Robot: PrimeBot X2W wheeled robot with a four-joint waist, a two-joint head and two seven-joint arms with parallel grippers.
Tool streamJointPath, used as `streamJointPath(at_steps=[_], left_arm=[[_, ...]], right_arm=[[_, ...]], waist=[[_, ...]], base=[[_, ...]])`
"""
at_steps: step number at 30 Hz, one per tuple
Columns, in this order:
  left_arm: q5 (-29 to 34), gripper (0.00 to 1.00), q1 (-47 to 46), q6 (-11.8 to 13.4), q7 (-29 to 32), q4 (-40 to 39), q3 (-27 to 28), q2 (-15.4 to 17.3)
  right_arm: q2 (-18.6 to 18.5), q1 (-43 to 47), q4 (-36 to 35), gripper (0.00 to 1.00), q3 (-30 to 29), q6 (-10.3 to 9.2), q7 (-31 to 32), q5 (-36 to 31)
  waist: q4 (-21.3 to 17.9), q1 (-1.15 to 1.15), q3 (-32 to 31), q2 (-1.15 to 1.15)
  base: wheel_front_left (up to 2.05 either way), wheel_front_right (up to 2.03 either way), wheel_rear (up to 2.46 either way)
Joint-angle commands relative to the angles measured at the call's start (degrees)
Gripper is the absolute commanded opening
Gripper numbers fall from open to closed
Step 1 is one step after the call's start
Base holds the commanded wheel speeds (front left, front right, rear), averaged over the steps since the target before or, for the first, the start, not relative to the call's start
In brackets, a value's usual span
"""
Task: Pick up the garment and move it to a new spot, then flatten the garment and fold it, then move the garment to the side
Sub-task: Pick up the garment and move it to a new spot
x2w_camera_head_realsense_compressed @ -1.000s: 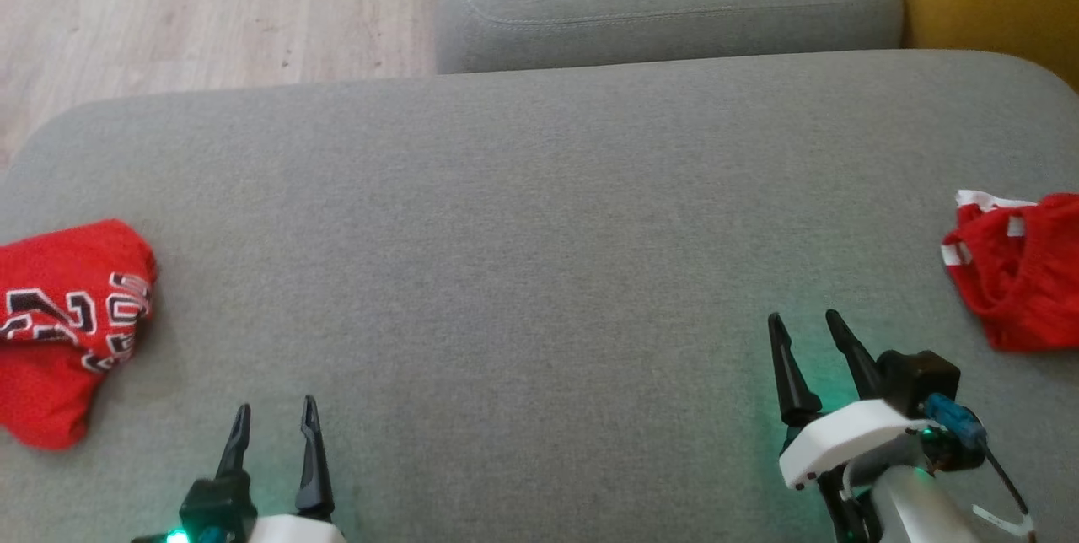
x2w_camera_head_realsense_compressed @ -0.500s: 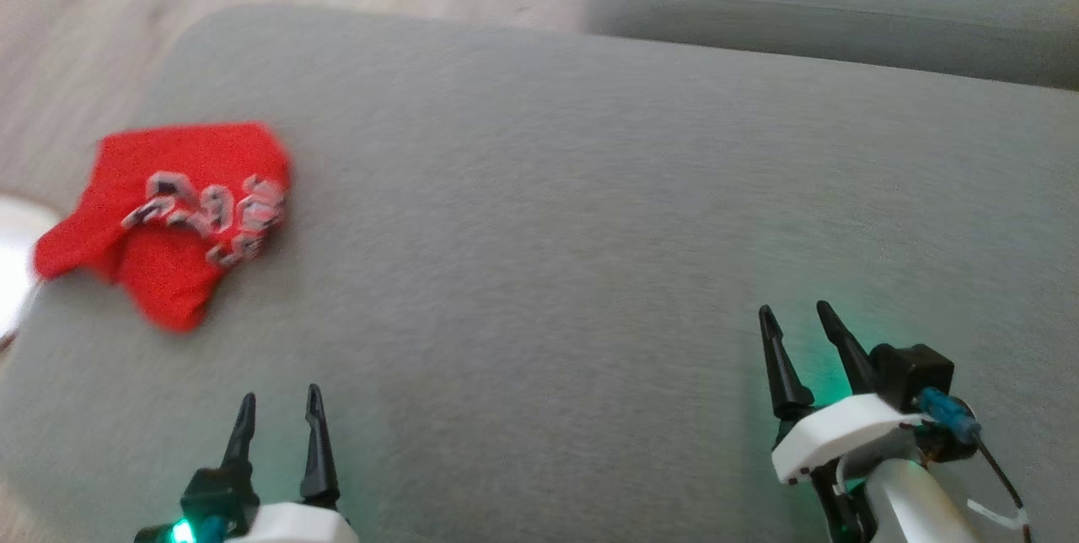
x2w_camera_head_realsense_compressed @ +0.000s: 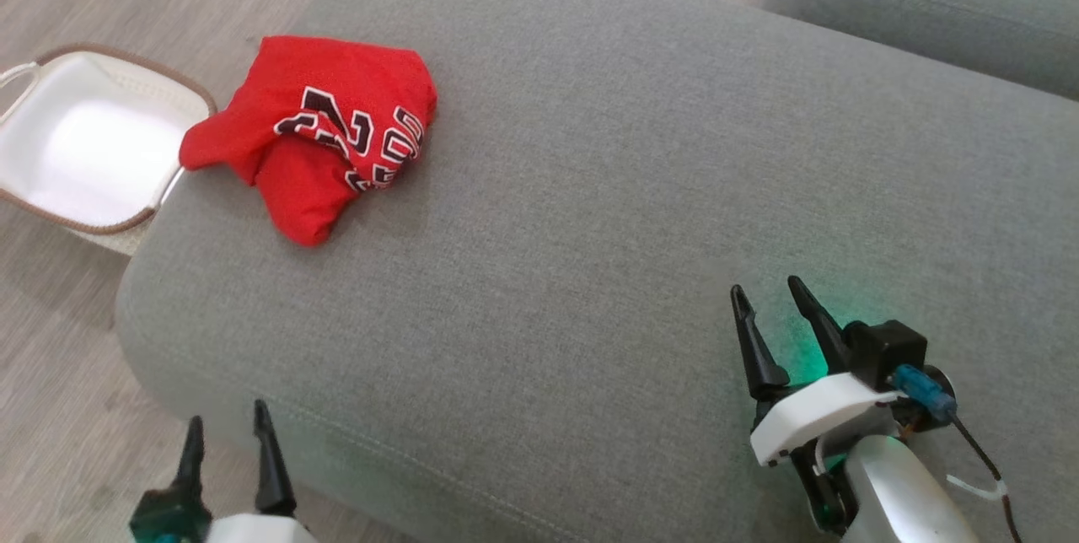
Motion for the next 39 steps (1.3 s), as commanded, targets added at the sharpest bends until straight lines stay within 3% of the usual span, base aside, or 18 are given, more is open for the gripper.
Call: streamJointPath(at_steps=[1, 9, 13, 18, 23, 29, 36, 37, 38, 39], left_arm=[[0.12, 1.0, -1.77, -0.41, -0.38, -1.81, 3.09, 0.34], [1.28, 1.0, -9.21, -3.08, -0.38, -2.31, 7.61, 3.28], [1.6, 1.0, -19.41, -6.82, -0.38, 0.91, 8.26, 8.13], [-0.51, 1.0, -30.87, -9.47, 0.37, 9.35, 5.9, 13.49], [-6.72, 1.0, -39.84, -9.94, 4.8, 17.73, 1.81, 16.85], [-15.86, 1.0, -43.66, -9.97, 11.34, 25.98, -1.55, 20.37], [-22.25, 1.0, -43.6, -9.98, 17.9, 32.46, -4.39, 20.81], [-23.06, 0.9, -43.58, -9.98, 18.34, 32.71, -4.85, 20.75], [-23.75, 0.03, -43.53, -9.98, 18.72, 32.73, -5.49, 20.76], [-24.57, 0.0, -43.45, -9.98, 19.06, 32.63, -6.07, 20.75]], right_arm=[[0.18, -1.93, -1.75, 1.0, 1.69, -0.05, -0.62, -0.24], [0.18, -3.33, -3.54, 1.0, 2.64, -0.05, -0.62, -1.19], [0.18, -4.9, -5.47, 1.0, 3.27, -0.05, -0.62, -2.25], [0.18, -6.8, -7.33, 1.0, 4.18, -0.05, -0.62, -3.2], [0.18, -8.31, -8.71, 1.0, 4.51, -0.05, -0.62, -3.83], [0.18, -9.22, -9.49, 1.0, 4.12, -0.05, -0.62, -4.93], [0.18, -8.86, -9.79, 1.0, 2.35, -0.05, -0.62, -5.6], [0.18, -8.77, -9.8, 1.0, 2.24, -0.05, -0.62, -5.64], [0.18, -8.71, -9.76, 1.0, 2.13, -0.05, -0.62, -5.65], [0.18, -8.69, -9.67, 1.0, 2.05, -0.05, -0.62, -5.58]], waist=[[0.16, -0.01, 0.6, 0.0], [-1.78, -0.01, 3.5, 0.0], [-3.81, -0.01, 6.56, 0.0], [-6.43, -0.01, 9.86, 0.0], [-9.7, -0.01, 12.58, 0.0], [-13.76, -0.01, 14.92, 0.0], [-16.25, -0.01, 15.94, 0.0], [-16.37, -0.01, 15.95, 0.0], [-16.45, -0.01, 15.91, 0.0], [-16.5, -0.01, 15.79, 0.0]], base=[[0.0, 0.0, 0.0], [0.0, 0.0, 0.0], [0.0, 0.0, 0.0], [0.0, 0.0, 0.0], [0.0, 0.0, 0.0], [0.0, 0.0, 0.0], [0.0, 0.0, 0.0], [0.0, 0.0, 0.0], [0.0, 0.0, 0.0], [0.0, 0.0, 0.0]])
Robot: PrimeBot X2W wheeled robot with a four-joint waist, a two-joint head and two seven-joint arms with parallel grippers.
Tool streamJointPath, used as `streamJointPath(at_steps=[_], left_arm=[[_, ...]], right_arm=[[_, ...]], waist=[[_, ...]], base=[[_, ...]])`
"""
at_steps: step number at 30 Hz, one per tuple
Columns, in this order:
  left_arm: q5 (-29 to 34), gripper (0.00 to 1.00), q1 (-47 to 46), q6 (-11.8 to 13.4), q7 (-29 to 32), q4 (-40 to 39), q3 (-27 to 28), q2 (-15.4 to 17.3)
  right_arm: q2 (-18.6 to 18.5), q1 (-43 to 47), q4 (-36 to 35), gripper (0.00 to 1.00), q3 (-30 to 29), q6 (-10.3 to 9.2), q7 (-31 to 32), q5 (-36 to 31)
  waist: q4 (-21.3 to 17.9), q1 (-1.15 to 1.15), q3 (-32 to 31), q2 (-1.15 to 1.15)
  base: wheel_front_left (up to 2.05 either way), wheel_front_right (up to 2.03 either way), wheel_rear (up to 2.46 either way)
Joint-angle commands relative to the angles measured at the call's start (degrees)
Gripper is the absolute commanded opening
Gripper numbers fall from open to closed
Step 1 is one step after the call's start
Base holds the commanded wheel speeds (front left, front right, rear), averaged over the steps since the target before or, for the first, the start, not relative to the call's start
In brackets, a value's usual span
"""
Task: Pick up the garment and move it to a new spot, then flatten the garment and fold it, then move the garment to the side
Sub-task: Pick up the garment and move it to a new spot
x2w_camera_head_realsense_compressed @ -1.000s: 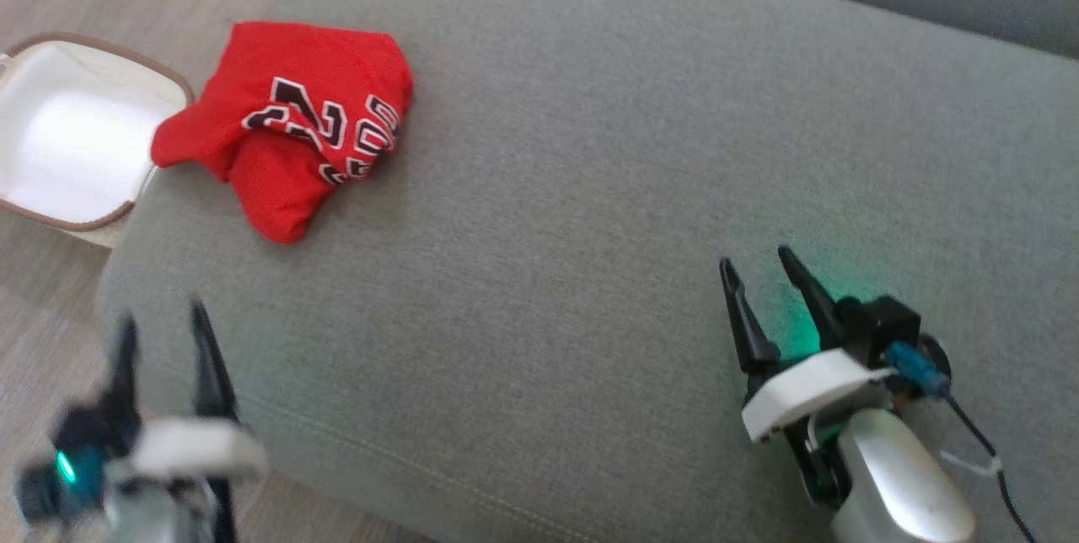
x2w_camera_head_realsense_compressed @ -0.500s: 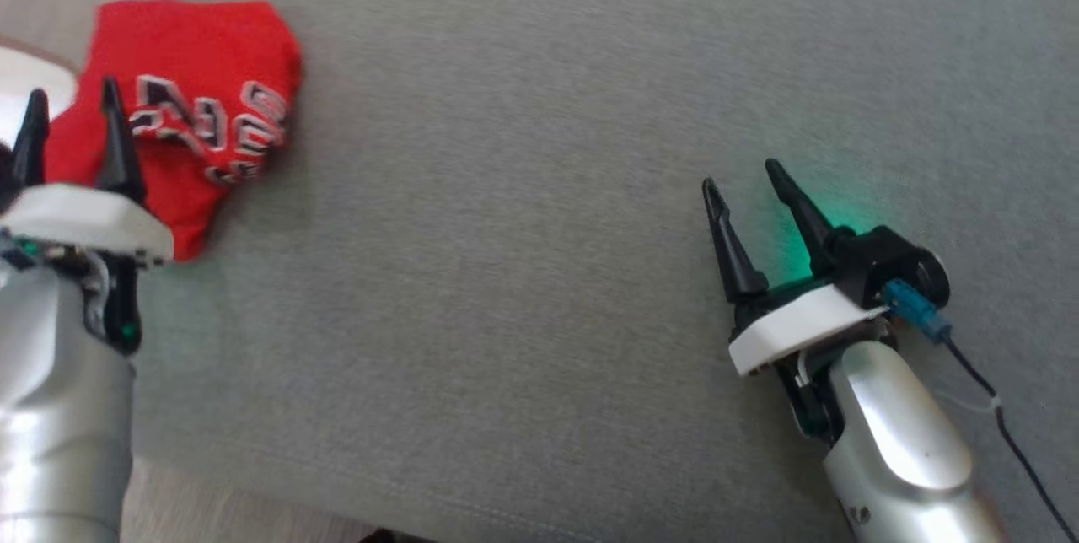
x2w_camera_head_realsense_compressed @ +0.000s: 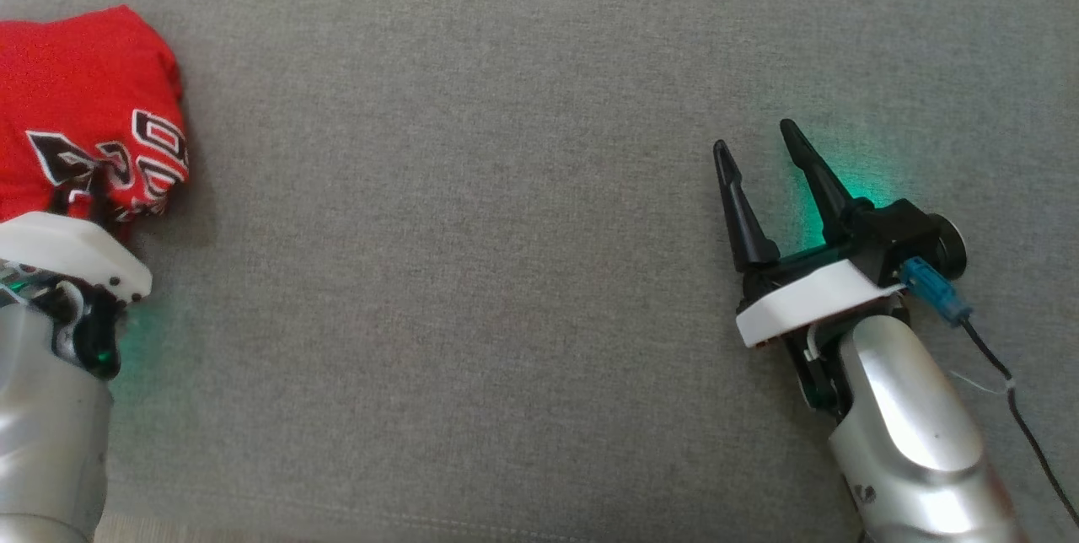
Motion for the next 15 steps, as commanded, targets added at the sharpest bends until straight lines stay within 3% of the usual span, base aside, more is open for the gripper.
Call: streamJointPath(at_steps=[1, 8, 15], left_arm=[[-1.62, 0.0, -0.63, 0.1, 0.78, -0.9, 0.15, 3.47], [-2.98, 0.0, -2.83, 0.09, -8.77, -7.24, -5.27, 7.41], [-2.96, 0.0, -4.68, 0.09, -12.95, -13.65, -10.81, 9.29]], right_arm=[[0.32, 0.71, 0.03, 1.0, 0.72, -0.05, -0.28, -0.31], [0.32, 1.24, 0.63, 1.0, 1.73, -0.05, -0.28, 2.51], [0.32, 3.26, 1.21, 1.0, 1.93, -0.05, -0.28, 4.73]], waist=[[-0.12, 0.0, -0.34, 0.0], [-0.83, 0.0, -4.1, 0.0], [-2.5, 0.0, -7.98, 0.0]], base=[[0.0, 0.0, 0.0], [0.0, 0.0, 0.0], [0.0, 0.0, 0.0]])
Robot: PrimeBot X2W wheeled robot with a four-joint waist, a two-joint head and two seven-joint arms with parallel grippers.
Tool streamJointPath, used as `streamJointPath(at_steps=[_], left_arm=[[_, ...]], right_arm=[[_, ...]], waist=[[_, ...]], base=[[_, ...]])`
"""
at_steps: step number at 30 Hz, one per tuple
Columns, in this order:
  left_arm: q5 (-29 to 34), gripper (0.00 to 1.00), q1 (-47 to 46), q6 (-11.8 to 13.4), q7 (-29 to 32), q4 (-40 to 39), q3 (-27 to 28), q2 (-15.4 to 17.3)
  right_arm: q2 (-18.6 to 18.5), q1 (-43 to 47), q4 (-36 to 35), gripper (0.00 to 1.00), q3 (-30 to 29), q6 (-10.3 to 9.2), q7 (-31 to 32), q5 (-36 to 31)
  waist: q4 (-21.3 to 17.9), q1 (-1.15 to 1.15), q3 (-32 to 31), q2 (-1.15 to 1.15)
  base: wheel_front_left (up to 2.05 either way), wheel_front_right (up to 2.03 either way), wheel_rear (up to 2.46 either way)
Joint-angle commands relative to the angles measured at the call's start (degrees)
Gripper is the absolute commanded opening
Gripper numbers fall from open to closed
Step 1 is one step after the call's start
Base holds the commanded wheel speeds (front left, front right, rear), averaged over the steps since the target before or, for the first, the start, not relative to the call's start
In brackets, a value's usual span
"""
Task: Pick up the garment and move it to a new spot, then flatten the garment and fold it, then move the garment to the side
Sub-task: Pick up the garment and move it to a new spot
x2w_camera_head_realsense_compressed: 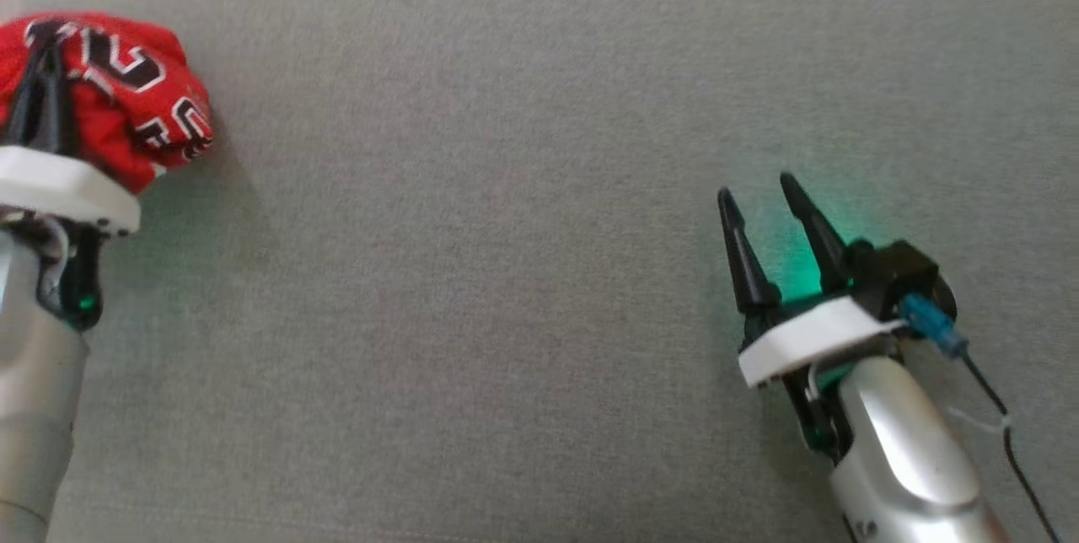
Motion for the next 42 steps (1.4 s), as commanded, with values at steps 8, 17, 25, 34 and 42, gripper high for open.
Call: streamJointPath(at_steps=[8, 17, 25, 34, 42], left_arm=[[-0.61, 0.0, -4.84, 0.09, -2.75, -13.17, -6.81, 0.18], [-5.82, 0.0, -1.53, 0.09, -4.16, -22.4, -13.02, -11.95], [-7.88, 0.0, 7.83, 1.06, -5.64, -15.52, -14.04, -17.13], [0.27, 1.0, 20.1, 8.1, -6.22, -11.14, -6.05, -16.31], [12.59, 1.0, 33.82, 11.51, -6.24, -21.28, 6.47, -16.07]], right_arm=[[0.34, 3.18, -0.67, 1.0, 1.08, -0.05, -0.3, 2.57], [0.34, 5.79, -0.19, 1.0, 0.54, -0.05, -0.3, 3.64], [0.34, 7.38, -0.11, 1.0, 0.21, -0.05, -0.3, 3.95], [0.34, 7.59, -0.29, 1.0, -0.45, -0.05, -0.3, 4.35], [0.34, 8.64, -0.85, 1.0, -1.21, -0.05, -0.3, 4.53]], waist=[[-5.51, 0.01, -5.84, 0.0], [-13.2, 0.01, -9.34, 0.0], [-16.94, 0.01, -9.75, 0.0], [-15.75, 0.01, -10.65, 0.0], [-13.86, 0.01, -12.35, 0.0]], base=[[0.0, 0.0, 0.0], [0.0, 0.0, 0.0], [0.0, 0.0, 0.0], [0.0, 0.0, 0.0], [0.0, 0.0, 0.0]])
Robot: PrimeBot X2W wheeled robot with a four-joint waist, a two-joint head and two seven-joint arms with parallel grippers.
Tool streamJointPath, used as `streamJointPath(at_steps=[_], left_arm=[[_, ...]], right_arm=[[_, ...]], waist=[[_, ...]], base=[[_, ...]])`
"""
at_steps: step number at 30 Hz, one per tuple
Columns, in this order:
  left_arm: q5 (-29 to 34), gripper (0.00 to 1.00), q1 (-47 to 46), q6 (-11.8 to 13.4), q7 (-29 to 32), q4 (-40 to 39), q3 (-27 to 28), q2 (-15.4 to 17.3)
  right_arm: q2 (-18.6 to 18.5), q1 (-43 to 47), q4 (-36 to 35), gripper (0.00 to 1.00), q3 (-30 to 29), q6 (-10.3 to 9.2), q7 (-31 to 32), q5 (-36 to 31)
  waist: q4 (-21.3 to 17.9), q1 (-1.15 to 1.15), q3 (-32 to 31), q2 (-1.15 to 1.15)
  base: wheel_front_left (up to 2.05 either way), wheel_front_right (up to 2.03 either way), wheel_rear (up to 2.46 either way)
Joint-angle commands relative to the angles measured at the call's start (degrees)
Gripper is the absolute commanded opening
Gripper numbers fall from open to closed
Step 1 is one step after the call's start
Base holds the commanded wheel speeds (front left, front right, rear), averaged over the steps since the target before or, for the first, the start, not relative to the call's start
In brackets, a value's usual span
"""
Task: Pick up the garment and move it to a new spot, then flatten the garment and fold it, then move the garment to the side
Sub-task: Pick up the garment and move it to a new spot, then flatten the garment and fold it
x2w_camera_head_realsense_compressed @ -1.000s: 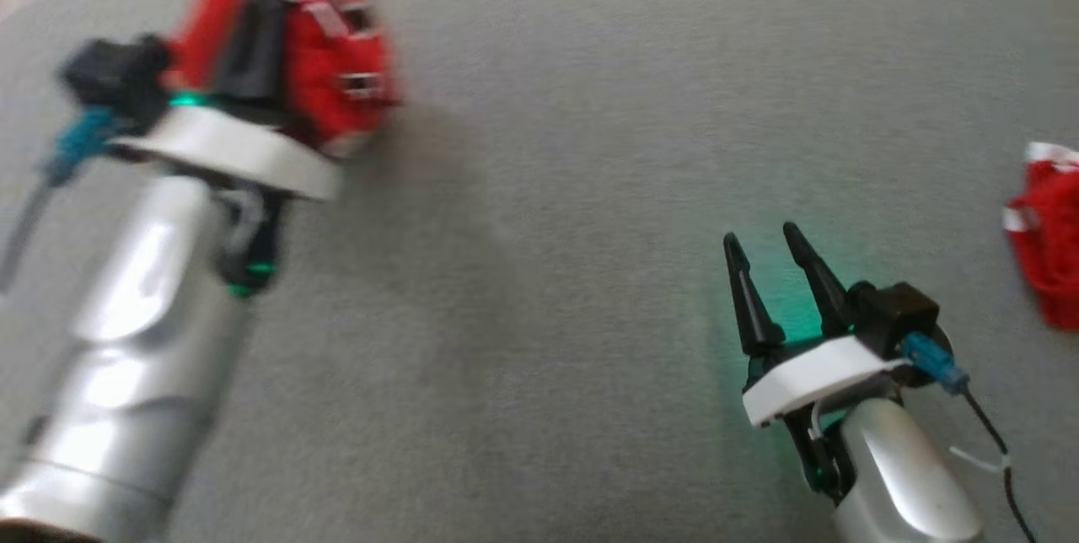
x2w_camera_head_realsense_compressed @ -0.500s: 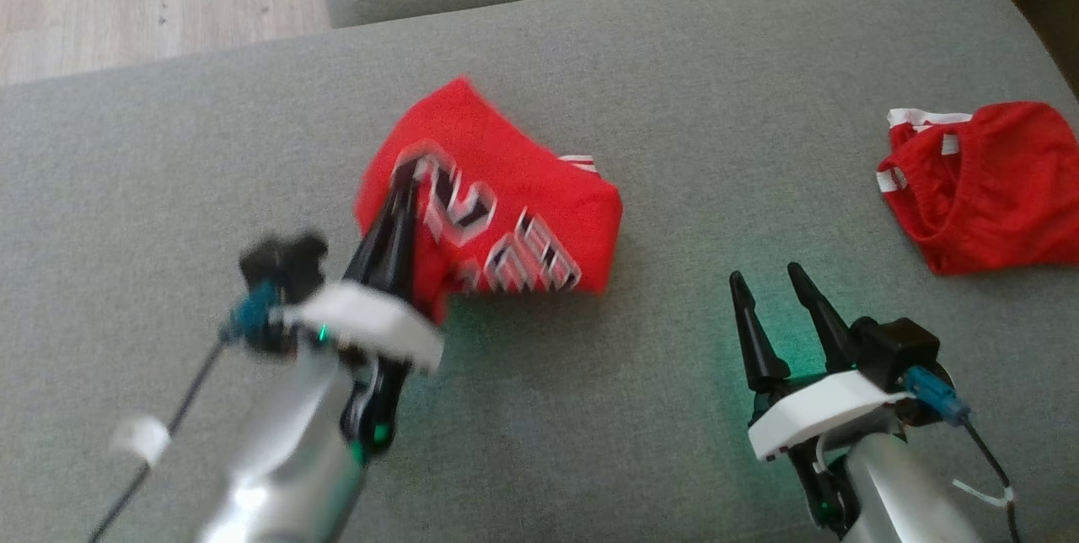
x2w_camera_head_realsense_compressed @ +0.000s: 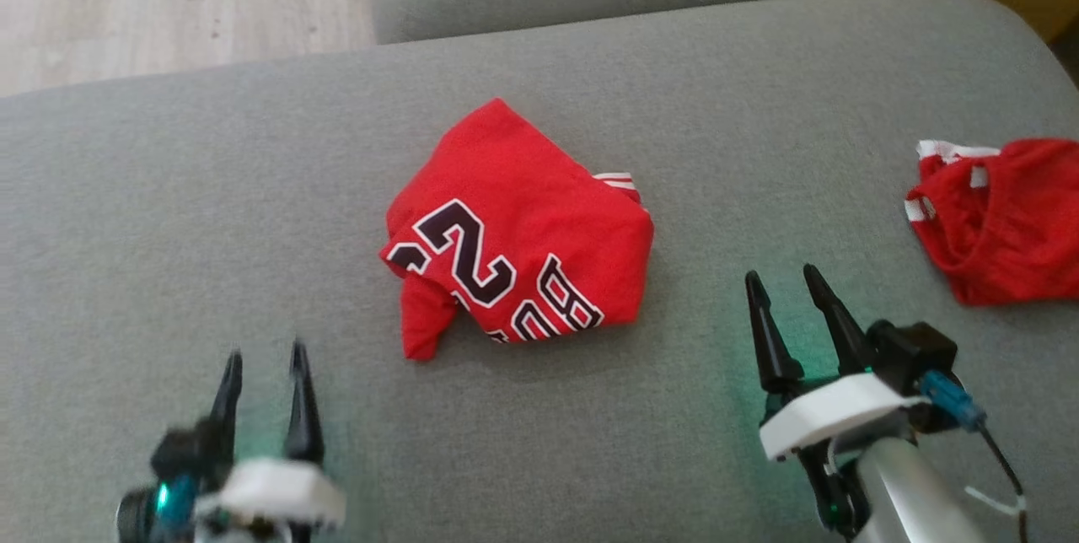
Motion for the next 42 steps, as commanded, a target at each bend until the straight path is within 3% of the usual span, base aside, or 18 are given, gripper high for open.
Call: streamJointPath(at_steps=[1, 7, 19, 28, 37, 42], left_arm=[[0.95, 1.0, -1.0, 0.31, -0.7, -2.1, 2.34, 0.86], [8.18, 1.0, 7.39, -1.89, -0.7, -6.81, 8.93, -2.44], [12.84, 1.0, 7.41, -5.74, -0.71, -7.06, 11.97, -5.37], [13.27, 1.0, 5.81, -7.38, -0.71, -6.74, 9.4, -5.69], [11.74, 1.0, 4.62, -7.03, -0.71, -6.11, 5.51, -5.71], [11.04, 1.0, 4.39, -6.96, -0.71, -6.04, 4.65, -5.71]], right_arm=[[0.25, 0.19, -1.77, 1.0, 0.97, -0.05, -0.36, 0.17], [0.25, 2.17, 0.58, 1.0, -1.21, -0.05, -0.36, -0.73], [0.25, 1.8, 1.45, 1.0, -0.41, -0.05, -0.36, -0.8], [0.25, -5.24, 6.09, 1.0, 0.48, -0.05, -0.36, -0.6], [0.25, -15.49, 12.88, 1.0, 3.45, -0.05, -0.03, 4.15], [0.25, -16.84, 15.95, 1.0, 2.81, -0.05, -0.12, 5.34]], waist=[[0.48, 0.01, -0.42, 0.0], [2.3, 0.01, -1.26, 0.0], [3.13, 0.01, -1.56, 0.0], [6.86, 0.01, 0.72, 0.0], [12.57, 0.01, 2.41, 0.0], [14.27, 0.01, 2.63, 0.0]], base=[[0.0, 0.0, 0.0], [0.0, 0.0, 0.0], [0.0, 0.0, 0.0], [0.0, 0.0, 0.0], [0.0, 0.0, 0.0], [0.0, 0.0, 0.0]])
